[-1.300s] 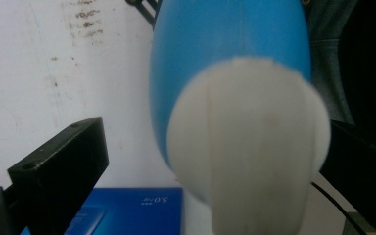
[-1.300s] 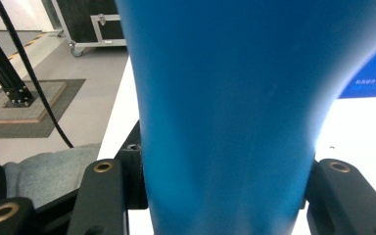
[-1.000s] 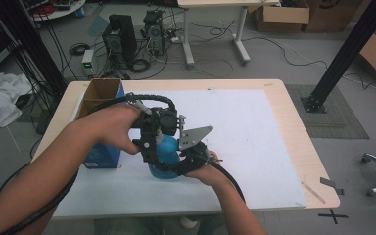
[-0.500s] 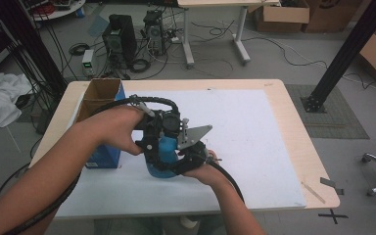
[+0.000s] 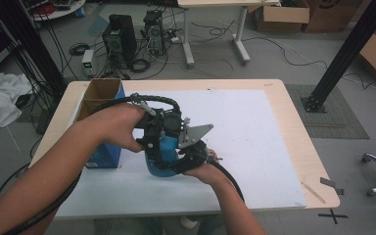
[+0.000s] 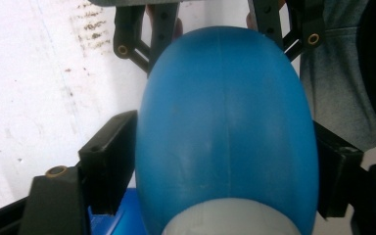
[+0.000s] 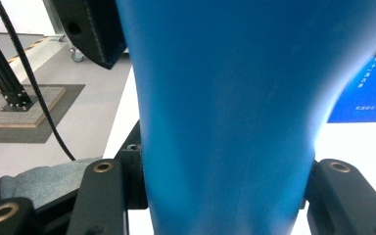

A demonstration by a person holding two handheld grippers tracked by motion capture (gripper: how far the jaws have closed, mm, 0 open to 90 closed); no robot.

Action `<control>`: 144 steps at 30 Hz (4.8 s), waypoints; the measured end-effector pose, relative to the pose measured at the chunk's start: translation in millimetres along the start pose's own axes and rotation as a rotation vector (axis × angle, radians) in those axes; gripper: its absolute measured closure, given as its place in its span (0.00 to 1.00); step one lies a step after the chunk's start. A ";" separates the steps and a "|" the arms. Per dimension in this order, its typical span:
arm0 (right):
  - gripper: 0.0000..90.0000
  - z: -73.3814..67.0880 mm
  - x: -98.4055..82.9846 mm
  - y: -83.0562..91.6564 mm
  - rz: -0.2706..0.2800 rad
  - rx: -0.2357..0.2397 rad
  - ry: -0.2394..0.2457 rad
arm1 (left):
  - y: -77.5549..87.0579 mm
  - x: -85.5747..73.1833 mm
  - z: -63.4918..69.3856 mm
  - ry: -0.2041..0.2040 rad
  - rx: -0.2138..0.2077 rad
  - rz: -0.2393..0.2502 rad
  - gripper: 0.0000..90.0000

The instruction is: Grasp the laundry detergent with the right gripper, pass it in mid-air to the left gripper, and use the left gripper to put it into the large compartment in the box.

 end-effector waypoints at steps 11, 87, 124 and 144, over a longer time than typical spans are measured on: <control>0.51 0.7 0.3 -0.1 0.009 -0.003 -0.003 | 0.9 -1.5 1.0 -0.003 0.003 -0.017 0.37; 0.00 5.3 -10.8 79.1 -0.374 -0.124 -0.060 | 51.2 -55.5 -30.4 0.381 -0.073 -0.023 0.43; 0.00 18.4 -57.2 128.8 -0.940 -0.217 -0.032 | 147.0 -193.7 -34.4 1.551 -0.132 -0.010 0.42; 0.00 17.7 -58.2 133.1 -0.929 -0.235 -0.028 | 104.0 -219.1 -39.9 1.640 -0.062 -0.097 0.43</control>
Point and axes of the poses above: each handheld gripper's, and its own axes: y roughly backward along the jaws, x roughly out of its top, z roughly to its right, the point moved 9 cm from there along -y, roughly forward along the jaws, and after that the axes turned 13 degrees about -y, right-handed, at the moved point
